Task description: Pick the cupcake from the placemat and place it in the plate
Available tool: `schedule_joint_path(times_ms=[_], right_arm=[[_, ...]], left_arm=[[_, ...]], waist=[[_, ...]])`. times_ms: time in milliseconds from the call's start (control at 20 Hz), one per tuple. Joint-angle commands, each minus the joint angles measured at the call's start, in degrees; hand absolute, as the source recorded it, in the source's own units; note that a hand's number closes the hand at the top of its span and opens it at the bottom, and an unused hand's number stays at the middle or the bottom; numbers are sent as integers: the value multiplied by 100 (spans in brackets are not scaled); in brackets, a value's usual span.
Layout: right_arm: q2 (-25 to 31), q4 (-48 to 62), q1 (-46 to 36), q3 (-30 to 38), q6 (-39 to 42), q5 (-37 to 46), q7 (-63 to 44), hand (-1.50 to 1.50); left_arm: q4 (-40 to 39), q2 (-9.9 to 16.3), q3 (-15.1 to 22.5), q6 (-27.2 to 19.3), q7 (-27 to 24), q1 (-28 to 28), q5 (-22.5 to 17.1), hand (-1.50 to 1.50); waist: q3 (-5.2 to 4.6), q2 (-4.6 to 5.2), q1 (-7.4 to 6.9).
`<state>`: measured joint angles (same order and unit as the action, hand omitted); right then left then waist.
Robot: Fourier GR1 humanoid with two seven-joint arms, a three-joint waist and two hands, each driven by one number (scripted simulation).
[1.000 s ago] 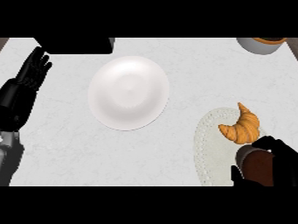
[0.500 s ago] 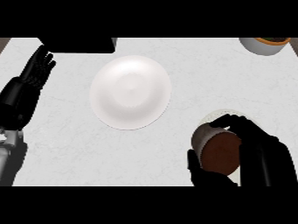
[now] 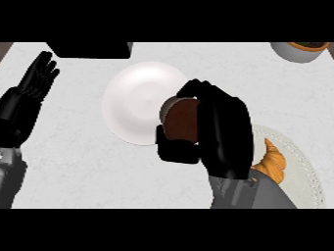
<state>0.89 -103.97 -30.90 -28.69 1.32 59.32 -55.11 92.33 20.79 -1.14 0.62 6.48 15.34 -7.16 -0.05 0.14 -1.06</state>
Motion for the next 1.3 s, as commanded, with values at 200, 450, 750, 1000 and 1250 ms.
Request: schedule_joint_path(times_ms=[200, 450, 750, 1000, 1250], right_arm=[[-87, 2639, -1874, 28, -1369, -1176, -359, 150], [-88, 4210, -2570, -70, -2194, -1674, 54, 150], [-89, 6028, -3283, -191, -2737, -2320, 772, 150], [-89, 6419, -3141, -459, -3579, -3078, 701, 150], [-89, 6748, -3146, -479, -3781, -3921, 1370, -150]], left_arm=[[98, -180, 112, 41, -141, -77, 129, 0], [-302, -213, 106, 75, -279, 140, 289, 0], [-422, -300, 66, 212, -180, 358, 97, 0], [-221, -383, 178, 155, 1, 421, 165, 0], [-193, -558, 341, 92, -83, 503, 288, 0]], waist=[[0, 24, -147], [-1, 50, -121], [-1, 97, -274], [3, 119, -456], [5, 160, -566]])
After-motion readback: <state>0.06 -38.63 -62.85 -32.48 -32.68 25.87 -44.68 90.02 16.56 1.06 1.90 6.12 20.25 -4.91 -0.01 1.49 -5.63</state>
